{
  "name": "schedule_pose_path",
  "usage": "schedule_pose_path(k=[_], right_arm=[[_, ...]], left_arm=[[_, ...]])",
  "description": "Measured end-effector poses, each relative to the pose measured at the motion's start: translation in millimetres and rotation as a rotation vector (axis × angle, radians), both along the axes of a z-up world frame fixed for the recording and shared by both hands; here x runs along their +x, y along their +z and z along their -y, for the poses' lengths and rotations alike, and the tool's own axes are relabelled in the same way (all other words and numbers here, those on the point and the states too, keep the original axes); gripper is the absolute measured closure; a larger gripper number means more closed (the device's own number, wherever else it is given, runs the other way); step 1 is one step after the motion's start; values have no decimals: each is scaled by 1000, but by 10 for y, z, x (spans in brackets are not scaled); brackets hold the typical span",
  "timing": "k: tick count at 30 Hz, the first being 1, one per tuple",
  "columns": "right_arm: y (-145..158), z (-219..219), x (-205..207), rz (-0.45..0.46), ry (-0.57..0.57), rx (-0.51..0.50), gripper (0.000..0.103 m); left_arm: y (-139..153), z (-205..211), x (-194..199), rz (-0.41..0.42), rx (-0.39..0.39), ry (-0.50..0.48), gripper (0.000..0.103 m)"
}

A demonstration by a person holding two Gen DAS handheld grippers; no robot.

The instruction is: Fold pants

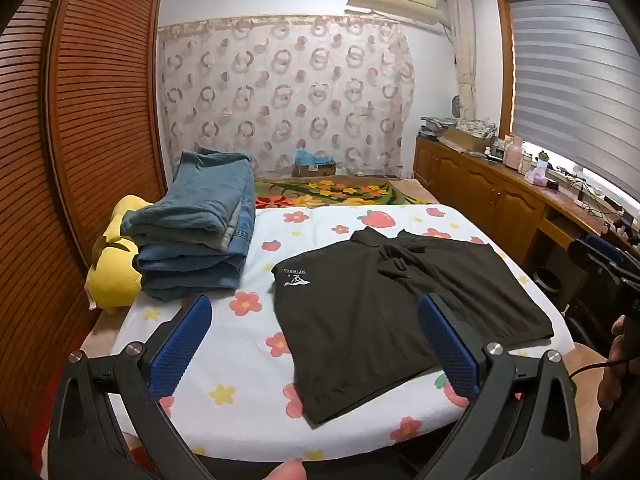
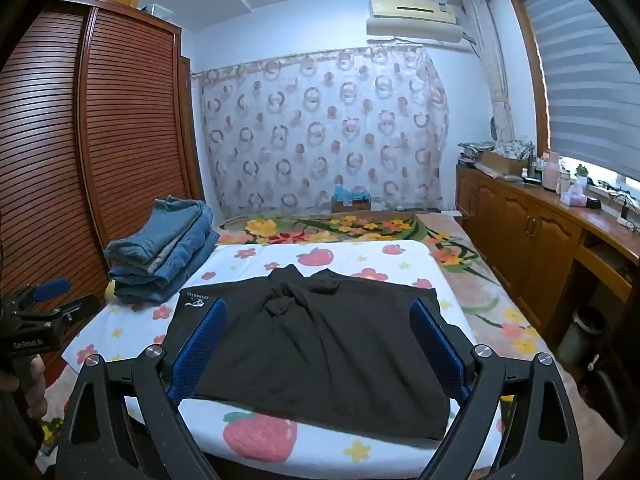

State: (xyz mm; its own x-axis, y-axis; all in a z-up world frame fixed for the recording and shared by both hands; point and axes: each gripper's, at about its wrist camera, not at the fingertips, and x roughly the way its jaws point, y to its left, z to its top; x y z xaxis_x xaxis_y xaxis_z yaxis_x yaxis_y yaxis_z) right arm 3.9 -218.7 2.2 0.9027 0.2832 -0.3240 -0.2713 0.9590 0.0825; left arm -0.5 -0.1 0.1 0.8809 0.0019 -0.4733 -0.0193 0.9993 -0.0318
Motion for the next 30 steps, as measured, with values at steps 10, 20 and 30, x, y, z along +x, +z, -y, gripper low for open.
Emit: schedule_pose_path(k=[10,20,30], right_arm=[[-5,-5,0,-1,7,-8,10],[-20,-9,28,-11,8,-8,10],[-8,-17,13,-8,11,-12,10]], left_arm=[[1,2,-4,2,7,2,0],[2,7,-9,6,9,3,0],[83,-152,-13,11,8,9,0]])
